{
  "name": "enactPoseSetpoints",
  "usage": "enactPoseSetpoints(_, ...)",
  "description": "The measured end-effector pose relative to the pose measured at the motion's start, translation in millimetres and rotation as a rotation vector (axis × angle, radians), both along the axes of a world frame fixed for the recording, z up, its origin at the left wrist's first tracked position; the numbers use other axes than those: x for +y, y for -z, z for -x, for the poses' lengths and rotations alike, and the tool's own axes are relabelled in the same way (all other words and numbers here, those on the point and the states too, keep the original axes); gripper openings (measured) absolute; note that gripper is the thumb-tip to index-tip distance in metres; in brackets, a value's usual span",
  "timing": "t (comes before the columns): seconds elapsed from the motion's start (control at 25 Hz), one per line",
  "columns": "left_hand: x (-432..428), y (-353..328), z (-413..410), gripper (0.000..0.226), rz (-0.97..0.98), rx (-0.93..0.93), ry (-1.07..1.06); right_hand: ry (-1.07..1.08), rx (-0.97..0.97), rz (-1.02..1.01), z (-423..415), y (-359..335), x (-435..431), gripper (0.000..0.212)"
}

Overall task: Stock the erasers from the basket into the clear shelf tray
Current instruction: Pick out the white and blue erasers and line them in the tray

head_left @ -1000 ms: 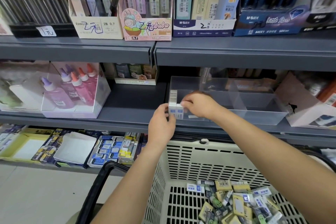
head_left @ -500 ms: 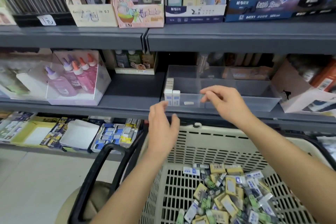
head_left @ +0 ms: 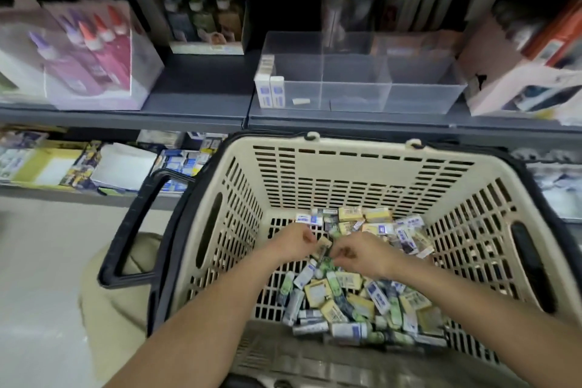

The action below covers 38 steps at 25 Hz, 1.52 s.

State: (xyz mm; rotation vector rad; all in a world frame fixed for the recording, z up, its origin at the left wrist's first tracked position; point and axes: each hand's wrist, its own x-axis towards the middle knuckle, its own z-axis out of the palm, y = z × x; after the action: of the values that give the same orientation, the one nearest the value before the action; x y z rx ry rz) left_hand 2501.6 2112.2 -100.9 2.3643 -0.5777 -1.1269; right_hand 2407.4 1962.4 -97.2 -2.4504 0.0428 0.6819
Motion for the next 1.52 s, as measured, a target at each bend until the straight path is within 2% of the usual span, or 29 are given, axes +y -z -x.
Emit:
enactPoseSetpoints(0.12,10,17,0,0.019,-0.118,-0.006,0.079,-0.091,0.025,0.032,5,15,11,0.023)
enactPoseSetpoints(0.24,11,28,12,0.025,-0.236,0.008,0.189,0.003,0.002,0.014,5,19,9,0.023)
enactPoseSetpoints(0.44,3,38,27,0.018,-0.330,-0.007,0.214,0.104,-0.123,0.059,-8,18,9,0.019)
enactPoseSetpoints(0.52,5,38,21,0.025,-0.379,0.066,0.255,0.166,-0.196,0.089,-22,18,14,0.022)
enactPoseSetpoints(0.6,10,34,6,0.051,-0.321,0.221,0.132,0.197,-0.274,0.139,-38,18,22,0.027)
enactPoseSetpoints(0.64,14,29,-4,0.054,-0.258,0.295,0.012,0.196,-0.292,0.160,-47,18,28,0.029)
enactPoseSetpoints(0.72,23,18,-23,0.042,-0.130,0.354,-0.229,0.172,-0.266,0.211,-65,21,40,0.031)
enactPoseSetpoints(0.88,32,12,-31,0.020,0.046,0.407,-0.611,0.041,-0.064,0.402,-88,32,62,0.032)
enactPoseSetpoints(1.0,30,15,-30,0.014,0.187,0.500,-0.727,0.002,-0.029,0.498,-83,44,68,0.040)
enactPoseSetpoints(1.08,30,18,-32,0.013,0.241,0.536,-0.765,-0.040,-0.061,0.523,-77,47,68,0.031)
enactPoseSetpoints(1.2,30,19,-35,0.010,0.273,0.623,-0.848,0.036,-0.133,0.333,-72,42,56,0.022)
enactPoseSetpoints(1.32,26,19,-37,0.029,0.347,0.744,-0.941,0.418,-0.245,0.014,-63,29,41,0.016)
enactPoseSetpoints(1.4,24,19,-38,0.032,0.386,0.754,-0.975,0.698,-0.249,-0.243,-58,22,35,0.019)
enactPoseSetpoints(1.48,22,15,-37,0.032,0.417,0.813,-0.950,0.869,-0.213,-0.525,-54,18,37,0.022)
enactPoseSetpoints(1.52,22,12,-36,0.032,0.437,0.858,-0.911,0.897,-0.195,-0.602,-51,18,40,0.023)
